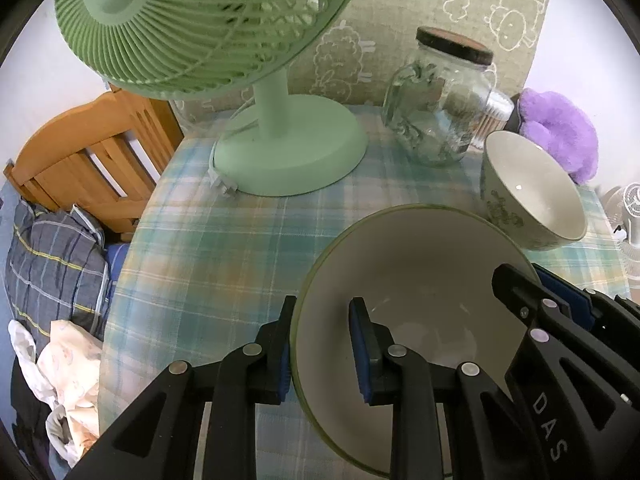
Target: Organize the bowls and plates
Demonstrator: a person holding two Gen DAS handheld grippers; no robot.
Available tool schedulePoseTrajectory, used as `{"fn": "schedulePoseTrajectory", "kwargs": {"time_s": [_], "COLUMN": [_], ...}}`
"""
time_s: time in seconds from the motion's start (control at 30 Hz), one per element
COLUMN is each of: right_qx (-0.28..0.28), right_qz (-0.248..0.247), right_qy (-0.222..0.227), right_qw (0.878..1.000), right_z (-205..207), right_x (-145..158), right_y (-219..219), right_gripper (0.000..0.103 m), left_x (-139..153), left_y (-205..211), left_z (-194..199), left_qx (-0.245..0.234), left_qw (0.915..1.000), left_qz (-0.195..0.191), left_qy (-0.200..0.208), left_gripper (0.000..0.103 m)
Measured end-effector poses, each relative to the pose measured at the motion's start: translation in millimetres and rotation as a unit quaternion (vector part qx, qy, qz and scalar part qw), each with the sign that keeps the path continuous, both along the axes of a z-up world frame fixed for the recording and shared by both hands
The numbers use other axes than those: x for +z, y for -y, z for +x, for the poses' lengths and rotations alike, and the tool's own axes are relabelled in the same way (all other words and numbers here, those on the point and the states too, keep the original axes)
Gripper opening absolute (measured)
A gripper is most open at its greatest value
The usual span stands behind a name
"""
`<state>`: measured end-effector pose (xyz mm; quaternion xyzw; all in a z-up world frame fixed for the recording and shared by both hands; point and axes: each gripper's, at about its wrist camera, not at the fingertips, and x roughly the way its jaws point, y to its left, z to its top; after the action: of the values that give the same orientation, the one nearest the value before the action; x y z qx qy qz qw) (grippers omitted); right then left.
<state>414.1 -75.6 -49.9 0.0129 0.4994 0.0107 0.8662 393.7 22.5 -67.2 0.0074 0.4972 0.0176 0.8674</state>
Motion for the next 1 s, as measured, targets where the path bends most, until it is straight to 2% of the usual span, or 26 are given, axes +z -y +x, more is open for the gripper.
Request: {"fn": "schedulePoseTrajectory", "kwargs": {"time_s": [0.47,1.0], "right_qx": [-0.009,-0.016], "right_qz": [-0.006,-0.009], "right_qy": [0.029,0.066], "right_qw": [1.0,0.998], "right_z": [-34.4,-102.5], "right_x": [47.0,103.0], "right_y": [3.5,0.4], "right_gripper": [0.02,0.02], "left_x": [48.6,97.3], "left_y": [2.9,4.2], "left_z": [-34.9,-98.5], "left_qx": [-0.01,-0.016], "left_qw": [0.9994,0.9974], "left_qz": [-0.006,-0.01], "left_qy": [0.034,0.069], "left_gripper": [0.023,0.023]}}
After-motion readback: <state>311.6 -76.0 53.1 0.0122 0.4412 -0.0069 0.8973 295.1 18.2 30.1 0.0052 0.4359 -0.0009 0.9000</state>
